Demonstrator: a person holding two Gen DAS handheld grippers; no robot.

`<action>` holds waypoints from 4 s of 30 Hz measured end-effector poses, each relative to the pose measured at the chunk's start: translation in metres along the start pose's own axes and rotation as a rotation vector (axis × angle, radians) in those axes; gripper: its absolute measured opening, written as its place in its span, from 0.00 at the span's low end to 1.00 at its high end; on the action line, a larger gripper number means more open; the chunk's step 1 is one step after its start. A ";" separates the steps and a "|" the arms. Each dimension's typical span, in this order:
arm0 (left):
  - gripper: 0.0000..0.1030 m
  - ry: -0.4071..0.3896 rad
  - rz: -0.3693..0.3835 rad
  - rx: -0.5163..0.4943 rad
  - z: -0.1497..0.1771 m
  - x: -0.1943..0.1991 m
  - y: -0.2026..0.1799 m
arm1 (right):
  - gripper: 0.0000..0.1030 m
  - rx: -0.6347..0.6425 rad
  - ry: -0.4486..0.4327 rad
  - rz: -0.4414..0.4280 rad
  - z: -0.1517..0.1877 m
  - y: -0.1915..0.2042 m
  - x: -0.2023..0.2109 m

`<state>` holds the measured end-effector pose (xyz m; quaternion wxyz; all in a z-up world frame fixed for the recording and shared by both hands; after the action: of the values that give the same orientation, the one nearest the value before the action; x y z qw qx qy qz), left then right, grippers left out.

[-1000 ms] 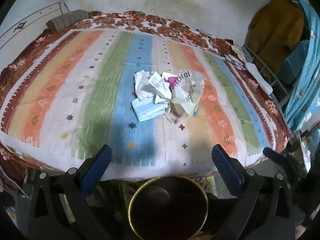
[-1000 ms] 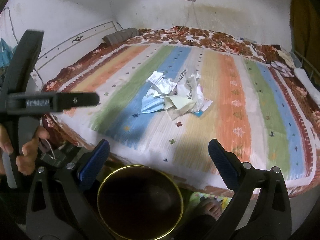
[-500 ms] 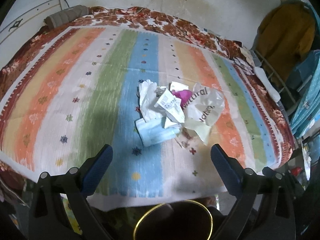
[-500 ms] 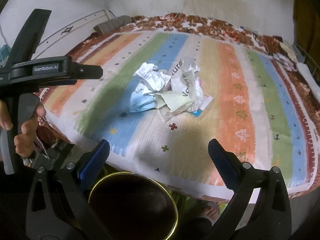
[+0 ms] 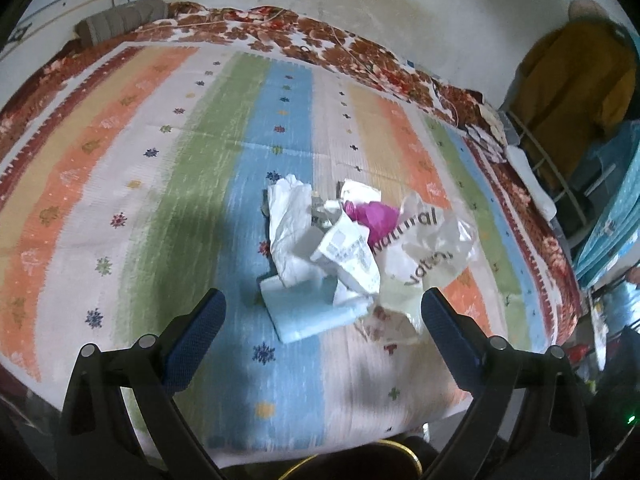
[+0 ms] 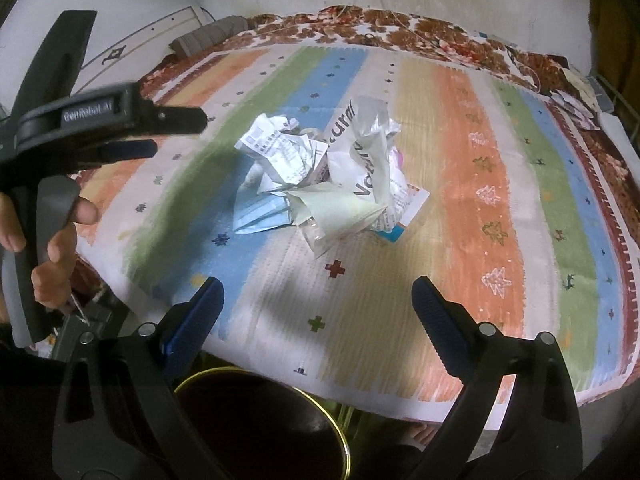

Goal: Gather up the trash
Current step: 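Reach left tool to white tissue while right tool reaches pale green plastic sheet, then close left tool on tissue while right tool grips plastic, lift toward bin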

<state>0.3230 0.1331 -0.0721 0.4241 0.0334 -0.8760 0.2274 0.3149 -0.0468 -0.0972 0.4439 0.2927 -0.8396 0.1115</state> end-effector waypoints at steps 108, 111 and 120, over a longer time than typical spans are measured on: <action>0.00 -0.056 0.181 -0.129 0.089 0.123 -0.083 | 0.02 0.031 -0.107 -0.064 0.058 0.017 0.103; 0.00 -0.040 0.174 -0.123 0.102 0.123 -0.082 | 0.02 0.035 -0.102 -0.064 0.069 0.019 0.105; 0.00 0.000 0.173 -0.092 0.141 0.126 -0.073 | 0.02 0.048 -0.050 -0.068 0.099 0.027 0.100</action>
<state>0.1583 0.0241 -0.0252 0.4041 -0.0621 -0.8850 0.2226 0.1881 -0.1089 -0.0715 0.4191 0.3344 -0.8370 0.1089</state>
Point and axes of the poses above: each gripper's, at about its wrist camera, not at the fingertips, and x roughly against the way its jaws point, y to its left, z to its underside, the point moved 8 cm from there along -x, roughly the way its jaws point, and after that the axes turned 1 degree about -y, right-handed, at the moved point
